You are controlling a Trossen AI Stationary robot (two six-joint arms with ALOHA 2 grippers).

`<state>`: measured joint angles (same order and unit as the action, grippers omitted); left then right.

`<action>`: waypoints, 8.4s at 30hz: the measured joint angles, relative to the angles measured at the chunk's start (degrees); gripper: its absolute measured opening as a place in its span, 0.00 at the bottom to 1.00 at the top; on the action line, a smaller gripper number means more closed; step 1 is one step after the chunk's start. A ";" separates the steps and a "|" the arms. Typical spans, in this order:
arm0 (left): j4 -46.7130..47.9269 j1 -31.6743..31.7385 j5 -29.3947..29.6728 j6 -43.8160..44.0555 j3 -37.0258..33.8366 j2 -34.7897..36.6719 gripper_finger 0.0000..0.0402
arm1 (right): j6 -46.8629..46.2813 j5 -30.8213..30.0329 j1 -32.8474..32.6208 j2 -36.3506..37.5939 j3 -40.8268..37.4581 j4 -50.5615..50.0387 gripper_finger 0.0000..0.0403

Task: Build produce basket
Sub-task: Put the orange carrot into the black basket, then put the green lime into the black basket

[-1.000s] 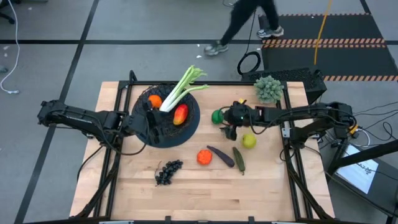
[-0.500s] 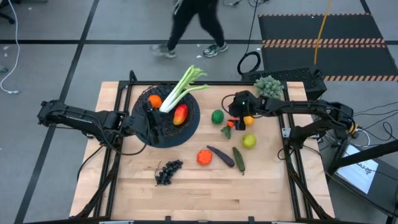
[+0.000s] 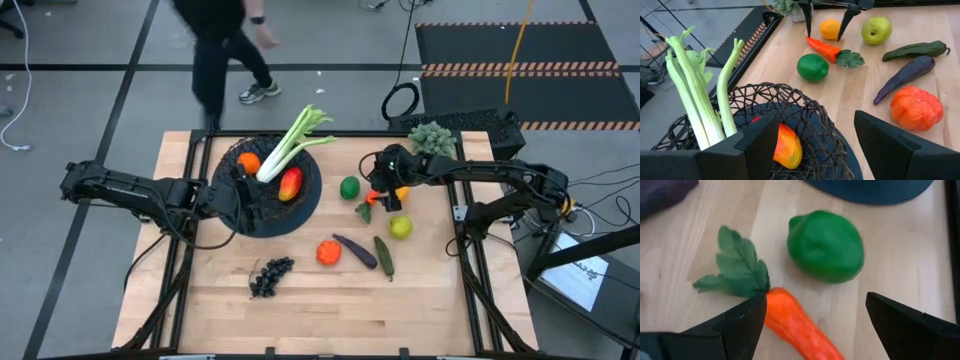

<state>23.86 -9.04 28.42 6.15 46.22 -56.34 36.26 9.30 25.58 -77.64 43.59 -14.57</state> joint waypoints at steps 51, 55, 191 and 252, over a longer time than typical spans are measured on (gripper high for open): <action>-0.20 -0.11 -0.31 0.28 0.00 -0.54 0.64 | -8.48 -0.22 -12.05 -1.35 0.00 0.42 0.34; -0.59 -0.11 -0.30 0.35 0.01 -1.23 0.64 | -18.86 -0.24 -14.91 3.58 0.00 3.37 0.34; -26.43 42.26 -3.76 10.67 -12.69 -7.17 0.33 | -41.52 -19.77 -37.53 7.89 0.00 35.44 0.64; 4.70 18.07 -12.13 6.35 -9.79 34.68 0.37 | -51.08 -36.38 -34.78 -4.70 0.02 25.45 0.69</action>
<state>28.56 9.03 16.29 12.50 36.42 -21.65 -14.82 -27.08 -9.19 -82.34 43.62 10.87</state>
